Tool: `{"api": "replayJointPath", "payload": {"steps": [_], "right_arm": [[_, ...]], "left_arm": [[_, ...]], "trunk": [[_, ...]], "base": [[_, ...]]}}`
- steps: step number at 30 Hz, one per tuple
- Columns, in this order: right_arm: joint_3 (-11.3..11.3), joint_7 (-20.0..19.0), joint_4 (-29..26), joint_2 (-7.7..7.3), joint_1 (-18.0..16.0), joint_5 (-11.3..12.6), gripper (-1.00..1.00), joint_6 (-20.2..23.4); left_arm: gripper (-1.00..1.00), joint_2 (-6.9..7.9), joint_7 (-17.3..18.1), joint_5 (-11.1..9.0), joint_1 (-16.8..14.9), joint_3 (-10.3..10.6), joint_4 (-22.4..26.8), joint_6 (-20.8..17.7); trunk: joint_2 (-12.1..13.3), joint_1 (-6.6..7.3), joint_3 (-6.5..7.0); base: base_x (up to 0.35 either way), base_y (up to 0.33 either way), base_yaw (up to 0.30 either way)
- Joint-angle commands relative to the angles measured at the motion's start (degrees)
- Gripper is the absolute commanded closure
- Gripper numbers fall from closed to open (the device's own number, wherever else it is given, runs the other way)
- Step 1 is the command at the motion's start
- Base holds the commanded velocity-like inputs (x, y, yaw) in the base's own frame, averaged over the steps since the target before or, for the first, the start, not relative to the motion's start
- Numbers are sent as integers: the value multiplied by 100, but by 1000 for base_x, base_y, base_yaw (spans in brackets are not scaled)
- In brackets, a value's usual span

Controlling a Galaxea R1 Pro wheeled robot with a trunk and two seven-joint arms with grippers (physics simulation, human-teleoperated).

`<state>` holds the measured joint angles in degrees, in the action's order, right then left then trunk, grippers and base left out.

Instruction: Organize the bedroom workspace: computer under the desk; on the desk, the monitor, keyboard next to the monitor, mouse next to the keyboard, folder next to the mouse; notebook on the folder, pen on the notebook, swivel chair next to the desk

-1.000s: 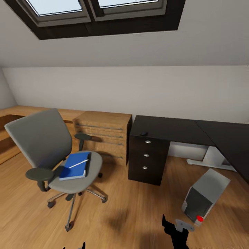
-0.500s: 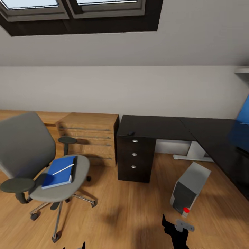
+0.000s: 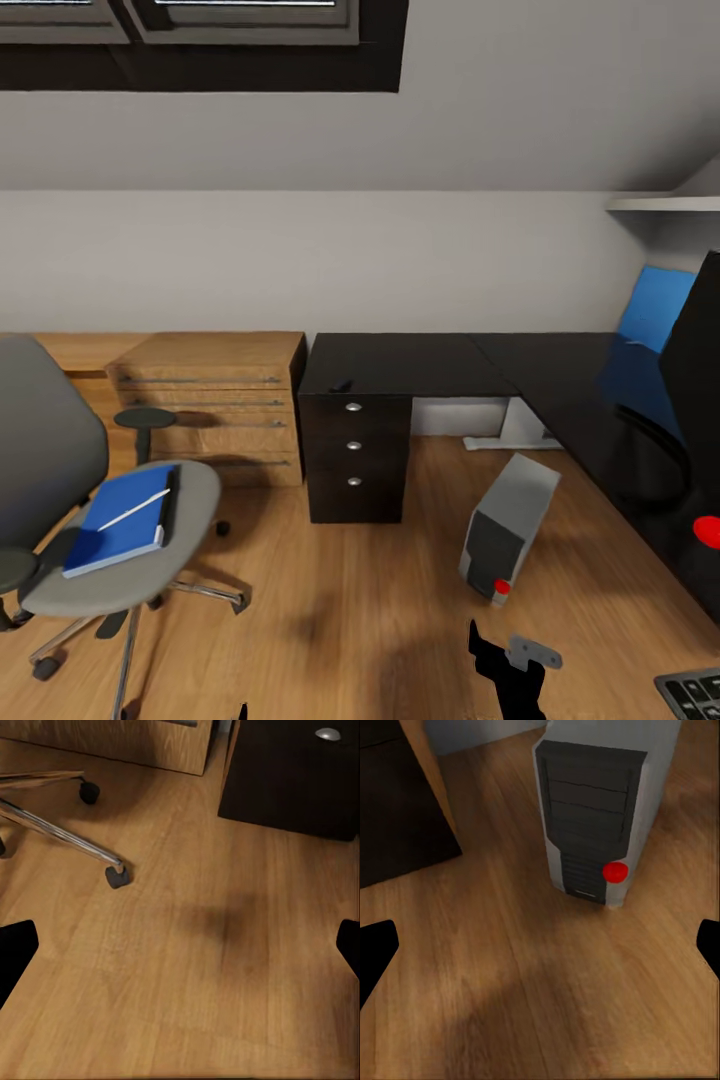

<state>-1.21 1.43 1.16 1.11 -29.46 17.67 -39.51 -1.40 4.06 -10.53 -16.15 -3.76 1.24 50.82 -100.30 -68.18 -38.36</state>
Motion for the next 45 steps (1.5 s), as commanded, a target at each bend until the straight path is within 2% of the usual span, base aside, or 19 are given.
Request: {"api": "replayJointPath", "payload": {"steps": [1, 19, 35, 45], "right_arm": [[-11, 15, 11, 2, -7, -14, -100, -22], [-11, 15, 15, 3, -7, -18, -100, -22], [-11, 15, 14, 3, -7, -18, -100, -22], [-11, 15, 16, 3, -7, -18, -100, -22]], "left_arm": [[-100, -1, 43, -21, -2, -35, -2, -5], [-100, -1, 43, -21, -2, -32, -1, -71], [-100, -1, 43, -20, -1, -32, -1, -72], [-100, -1, 43, -20, -2, -30, -2, -72]], "trunk": [[-3, 1, -6], [-3, 1, -14], [-3, 1, -13], [-3, 1, 34]], "base": [[0, 0, -195], [36, 0, -37], [298, 0, -3], [299, 33, -107]]}}
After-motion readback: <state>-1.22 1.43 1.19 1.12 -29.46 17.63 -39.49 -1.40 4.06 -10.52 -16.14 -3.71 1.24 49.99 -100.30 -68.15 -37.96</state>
